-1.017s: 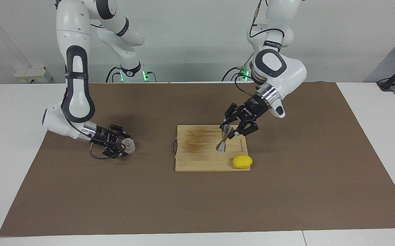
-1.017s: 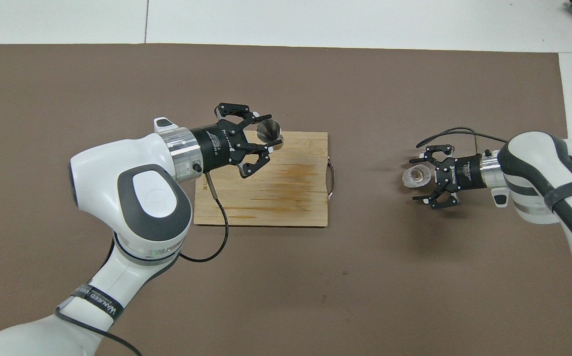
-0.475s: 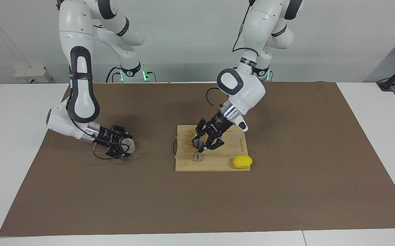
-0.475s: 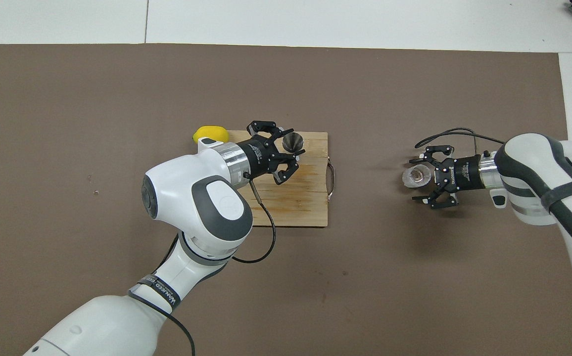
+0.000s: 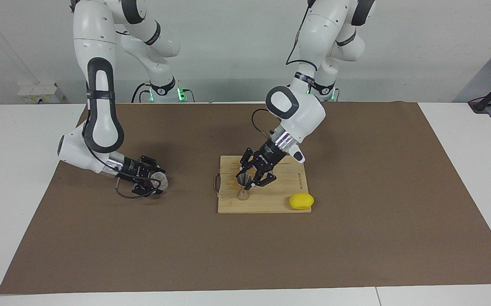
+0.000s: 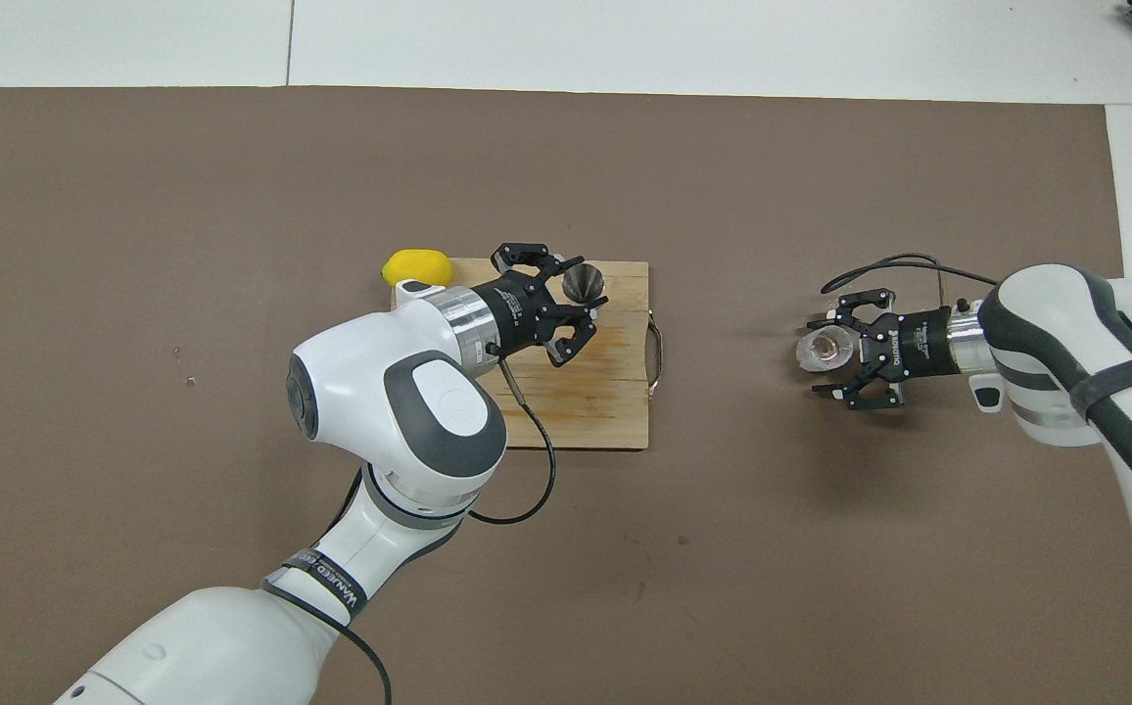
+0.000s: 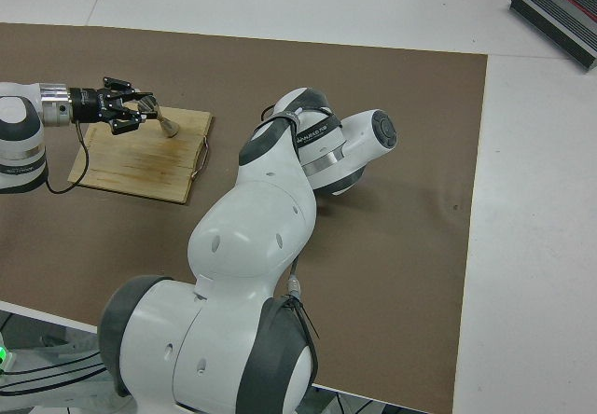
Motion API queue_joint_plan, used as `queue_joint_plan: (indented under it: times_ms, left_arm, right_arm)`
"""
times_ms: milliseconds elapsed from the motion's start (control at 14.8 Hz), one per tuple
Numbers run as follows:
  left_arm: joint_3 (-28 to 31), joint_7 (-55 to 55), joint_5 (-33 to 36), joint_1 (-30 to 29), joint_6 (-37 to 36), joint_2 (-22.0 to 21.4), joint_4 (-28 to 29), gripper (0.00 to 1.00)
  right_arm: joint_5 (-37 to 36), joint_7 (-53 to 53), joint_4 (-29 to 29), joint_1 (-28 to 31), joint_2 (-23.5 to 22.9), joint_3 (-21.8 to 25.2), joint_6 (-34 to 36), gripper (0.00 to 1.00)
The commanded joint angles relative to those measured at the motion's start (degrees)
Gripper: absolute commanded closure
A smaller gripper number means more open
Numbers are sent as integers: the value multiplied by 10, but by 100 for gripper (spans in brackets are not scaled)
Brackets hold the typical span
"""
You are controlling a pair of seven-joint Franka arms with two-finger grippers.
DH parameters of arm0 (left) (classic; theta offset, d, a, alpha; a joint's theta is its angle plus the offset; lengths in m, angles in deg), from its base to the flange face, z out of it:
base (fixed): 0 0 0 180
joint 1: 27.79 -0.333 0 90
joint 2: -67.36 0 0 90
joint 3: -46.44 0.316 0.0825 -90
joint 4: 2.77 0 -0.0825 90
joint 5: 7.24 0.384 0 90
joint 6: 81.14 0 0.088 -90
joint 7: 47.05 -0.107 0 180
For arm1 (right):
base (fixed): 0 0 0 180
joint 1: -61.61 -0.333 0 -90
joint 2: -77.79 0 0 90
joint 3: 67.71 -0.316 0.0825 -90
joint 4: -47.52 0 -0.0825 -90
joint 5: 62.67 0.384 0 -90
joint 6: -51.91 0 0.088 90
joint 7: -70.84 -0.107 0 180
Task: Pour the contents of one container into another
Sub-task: 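Place the metal cup on the wooden board with the left gripper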
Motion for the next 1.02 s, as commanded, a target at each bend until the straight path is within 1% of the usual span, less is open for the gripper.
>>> queue_joint_plan:
  times_ms: [0, 203, 339, 475, 542, 610, 678, 746, 949]
  left_arm:
    - [5, -3, -4, 16, 22, 1, -4, 100]
    - [5, -15, -4, 16, 26, 1, -3, 100]
    - [5, -15, -4, 22, 35, 2, -1, 100]
    - [6, -15, -4, 24, 38, 2, 3, 100]
    - [7, -18, -3, 24, 38, 1, 2, 46]
    - [7, -21, -2, 24, 38, 1, 2, 0]
    - [7, -21, -2, 23, 37, 1, 2, 0]
    - [7, -21, -2, 23, 37, 1, 1, 0]
    - [7, -18, -1, 24, 34, -4, -3, 0]
  right_arm:
    - [16, 15, -10, 0, 7, -1, -12, 31]
    - [15, 16, -8, -1, 8, -1, -14, 39]
    - [9, 21, -7, 0, 9, -1, -13, 48]
    - [9, 19, -6, 0, 14, -1, -14, 53]
    - [9, 17, -5, 0, 16, 0, -14, 54]
    - [9, 16, -3, 0, 20, 0, -13, 54]
    - [8, 14, -3, 1, 27, 0, -13, 58]
    - [8, 10, -2, 0, 32, 0, -13, 60]
    - [-4, -31, 11, -8, 45, 1, -14, 61]
